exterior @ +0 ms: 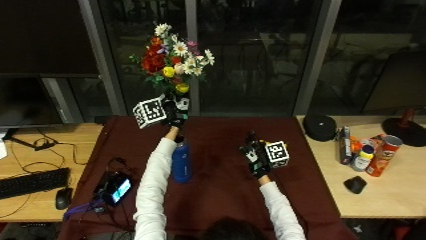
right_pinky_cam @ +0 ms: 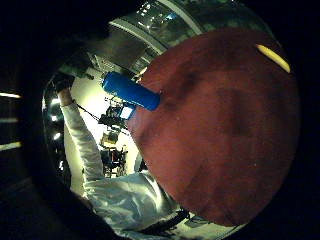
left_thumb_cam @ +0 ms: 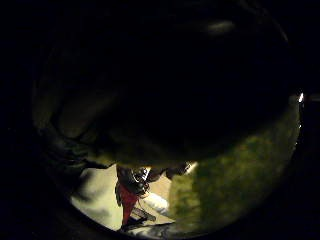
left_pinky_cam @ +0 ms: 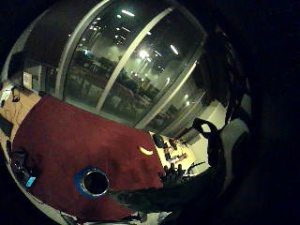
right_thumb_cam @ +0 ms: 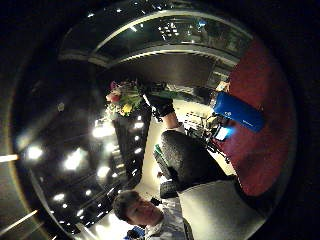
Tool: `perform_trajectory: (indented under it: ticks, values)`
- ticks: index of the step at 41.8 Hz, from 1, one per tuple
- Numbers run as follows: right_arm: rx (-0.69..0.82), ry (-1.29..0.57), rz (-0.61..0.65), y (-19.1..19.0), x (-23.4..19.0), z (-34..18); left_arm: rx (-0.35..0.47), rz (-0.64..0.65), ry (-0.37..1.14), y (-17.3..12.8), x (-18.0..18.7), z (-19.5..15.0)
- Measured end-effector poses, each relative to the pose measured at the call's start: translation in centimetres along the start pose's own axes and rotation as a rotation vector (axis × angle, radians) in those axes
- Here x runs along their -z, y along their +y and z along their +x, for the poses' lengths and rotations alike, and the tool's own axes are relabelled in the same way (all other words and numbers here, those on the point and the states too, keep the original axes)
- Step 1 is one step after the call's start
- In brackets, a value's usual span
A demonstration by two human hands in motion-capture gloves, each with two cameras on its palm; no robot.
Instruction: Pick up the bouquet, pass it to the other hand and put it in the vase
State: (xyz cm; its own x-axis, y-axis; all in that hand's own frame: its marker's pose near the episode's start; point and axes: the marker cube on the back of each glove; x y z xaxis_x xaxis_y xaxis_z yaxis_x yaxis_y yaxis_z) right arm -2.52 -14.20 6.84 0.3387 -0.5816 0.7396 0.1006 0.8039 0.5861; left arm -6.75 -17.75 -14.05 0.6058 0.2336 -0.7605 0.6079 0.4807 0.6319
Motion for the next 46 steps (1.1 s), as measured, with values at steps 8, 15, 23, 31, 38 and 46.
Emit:
perform_trajectory:
  ticks: [8, 15, 23, 31, 38, 46]
  values:
    - [-0.117, -0.079, -0.001, 0.7, -0.4, -0.2, 0.017, 0.010, -0.010, -0.2, 0.2, -1.2]
    - [-0.145, -0.107, 0.010, 0.9, -0.4, -0.1, 0.043, 0.003, -0.005, 0.2, -0.6, -3.7]
    - [-0.177, -0.108, 0.010, 1.0, -1.0, 0.2, -0.031, -0.003, 0.158, 0.5, -0.9, -3.8]
    - [-0.219, -0.094, -0.007, 1.7, -1.5, 0.8, 0.146, -0.291, -0.008, 3.9, -0.2, -8.2]
    - [-0.265, -0.040, -0.024, 2.5, -1.6, 4.8, 0.335, -0.731, 0.014, 12.6, 1.3, -18.5]
    - [-0.333, -0.045, -0.046, 3.6, -2.0, 5.6, 0.352, -0.686, 0.024, 17.6, 3.0, -22.8]
